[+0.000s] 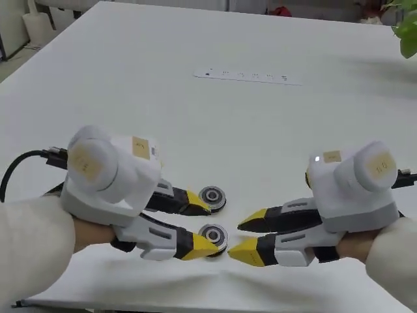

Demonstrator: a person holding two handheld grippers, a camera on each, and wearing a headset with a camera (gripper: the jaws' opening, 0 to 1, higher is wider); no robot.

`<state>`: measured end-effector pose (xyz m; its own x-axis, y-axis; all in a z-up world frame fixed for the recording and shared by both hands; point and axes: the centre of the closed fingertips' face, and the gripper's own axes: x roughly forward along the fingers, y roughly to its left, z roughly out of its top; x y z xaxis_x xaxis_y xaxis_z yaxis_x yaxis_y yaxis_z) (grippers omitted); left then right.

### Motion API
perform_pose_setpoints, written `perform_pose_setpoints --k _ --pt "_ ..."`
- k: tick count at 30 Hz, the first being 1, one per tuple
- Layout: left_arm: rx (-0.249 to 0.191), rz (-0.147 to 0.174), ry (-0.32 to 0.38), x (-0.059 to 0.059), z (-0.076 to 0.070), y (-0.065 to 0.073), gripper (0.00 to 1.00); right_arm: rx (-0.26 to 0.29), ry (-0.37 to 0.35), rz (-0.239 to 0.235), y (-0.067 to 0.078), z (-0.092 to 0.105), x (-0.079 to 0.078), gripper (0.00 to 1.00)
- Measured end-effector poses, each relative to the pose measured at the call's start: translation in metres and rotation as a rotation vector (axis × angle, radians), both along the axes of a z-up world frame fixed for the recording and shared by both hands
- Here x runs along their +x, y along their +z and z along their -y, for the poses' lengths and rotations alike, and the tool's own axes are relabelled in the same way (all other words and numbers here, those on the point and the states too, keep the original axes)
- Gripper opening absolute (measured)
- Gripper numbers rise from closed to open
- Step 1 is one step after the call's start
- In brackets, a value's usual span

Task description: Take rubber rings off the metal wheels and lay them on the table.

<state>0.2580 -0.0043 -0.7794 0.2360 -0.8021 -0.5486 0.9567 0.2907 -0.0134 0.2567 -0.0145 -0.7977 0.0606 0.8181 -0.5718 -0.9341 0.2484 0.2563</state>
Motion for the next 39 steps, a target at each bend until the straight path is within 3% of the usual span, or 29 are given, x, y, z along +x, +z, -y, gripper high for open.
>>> perform_pose_setpoints --k 6,22,23,39 --pt "0.015 0.004 0.012 0.007 -0.002 -0.008 0.25 -0.006 0.004 0.003 -0.004 -0.002 0.001 0.24" --pt "0.036 0.020 -0.032 0.002 -0.001 -0.014 0.14 -0.021 0.019 0.038 -0.011 -0.008 0.002 0.19" --pt "0.043 0.036 -0.035 0.002 -0.002 -0.015 0.14 -0.021 0.020 0.040 -0.011 -0.008 0.002 0.18" --pt "0.014 0.027 -0.014 0.003 -0.001 -0.020 0.14 -0.030 0.040 0.066 -0.015 -0.009 0.000 0.16"
